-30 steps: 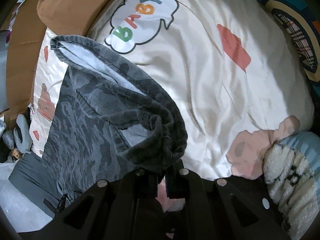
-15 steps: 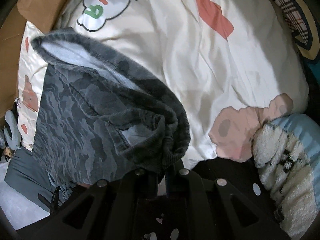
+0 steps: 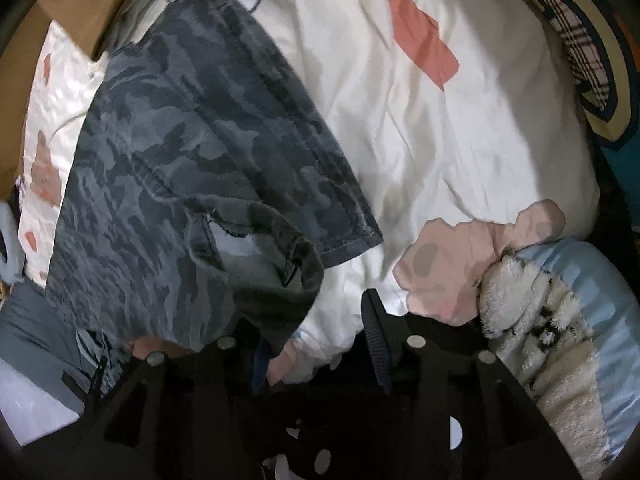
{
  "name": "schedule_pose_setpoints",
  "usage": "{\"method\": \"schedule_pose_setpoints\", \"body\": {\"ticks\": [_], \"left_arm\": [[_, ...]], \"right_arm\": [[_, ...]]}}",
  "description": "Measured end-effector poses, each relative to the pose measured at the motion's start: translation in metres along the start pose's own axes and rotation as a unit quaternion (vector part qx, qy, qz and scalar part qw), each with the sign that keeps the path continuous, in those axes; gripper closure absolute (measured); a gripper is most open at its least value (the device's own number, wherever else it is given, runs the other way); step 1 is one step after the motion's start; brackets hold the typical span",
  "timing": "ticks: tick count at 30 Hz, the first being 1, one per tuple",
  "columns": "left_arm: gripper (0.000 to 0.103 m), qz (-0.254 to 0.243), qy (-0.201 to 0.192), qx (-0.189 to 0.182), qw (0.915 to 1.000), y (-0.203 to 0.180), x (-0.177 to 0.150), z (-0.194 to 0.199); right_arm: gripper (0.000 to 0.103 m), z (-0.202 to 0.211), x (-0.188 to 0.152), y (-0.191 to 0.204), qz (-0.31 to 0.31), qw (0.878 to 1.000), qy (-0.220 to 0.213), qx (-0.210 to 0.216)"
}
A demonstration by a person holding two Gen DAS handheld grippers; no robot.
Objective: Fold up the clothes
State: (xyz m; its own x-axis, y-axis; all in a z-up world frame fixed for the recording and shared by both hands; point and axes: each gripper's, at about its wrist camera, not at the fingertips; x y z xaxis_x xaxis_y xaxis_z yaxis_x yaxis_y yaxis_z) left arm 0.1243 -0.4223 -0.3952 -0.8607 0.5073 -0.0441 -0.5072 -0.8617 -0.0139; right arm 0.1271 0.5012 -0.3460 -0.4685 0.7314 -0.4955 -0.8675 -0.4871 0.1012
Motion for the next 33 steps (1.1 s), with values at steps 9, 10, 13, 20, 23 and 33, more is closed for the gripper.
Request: {"method": "schedule_pose_setpoints", "body": {"ticks": [9, 10, 13, 20, 23, 33], "left_arm": [[0.091, 0.007, -0.005, 0.005, 0.9999, 0.011, -0.002, 0.011], [0.091, 0.006, -0.006, 0.005, 1.0000, 0.011, -0.001, 0.011], [0.091, -0.002, -0.006, 0.005, 1.0000, 0.007, 0.003, 0.011], [0.091, -0.021, -0.008, 0.004, 0.9997, -0.002, 0.015, 0.013], [0.091, -0.027, -0.013, 0.005, 0.9995, -0.004, 0.021, 0.015], [0.088, -0.014, -0.035, -0.007, 0.9993, 0.000, 0.051, 0.012]], "right_arm": [[0.045, 0.021, 0.001, 0.000, -0.007, 0.998, 0.026, 0.055], [0.045, 0.022, 0.001, 0.002, -0.008, 0.997, 0.030, 0.066], [0.044, 0.022, -0.004, 0.009, 0.014, 0.995, 0.039, 0.089], [0.032, 0.004, -0.007, 0.007, 0.028, 0.995, 0.011, 0.090], [0.032, 0.001, 0.000, 0.014, 0.060, 0.995, -0.009, 0.076], [0.032, -0.007, 0.031, 0.075, 0.176, 0.981, -0.081, 0.023]]}}
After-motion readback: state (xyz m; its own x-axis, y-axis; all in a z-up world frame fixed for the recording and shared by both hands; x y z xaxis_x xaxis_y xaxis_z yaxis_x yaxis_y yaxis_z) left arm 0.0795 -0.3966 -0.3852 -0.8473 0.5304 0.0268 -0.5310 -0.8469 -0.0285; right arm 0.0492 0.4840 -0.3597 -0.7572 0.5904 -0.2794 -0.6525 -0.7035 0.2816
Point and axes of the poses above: each gripper's, at about its wrist camera, not at the fingertips, and z roughly against the way its jaws point, y to its left, x to its top, and after that the axes turned 2 degrees about -x, right-handed
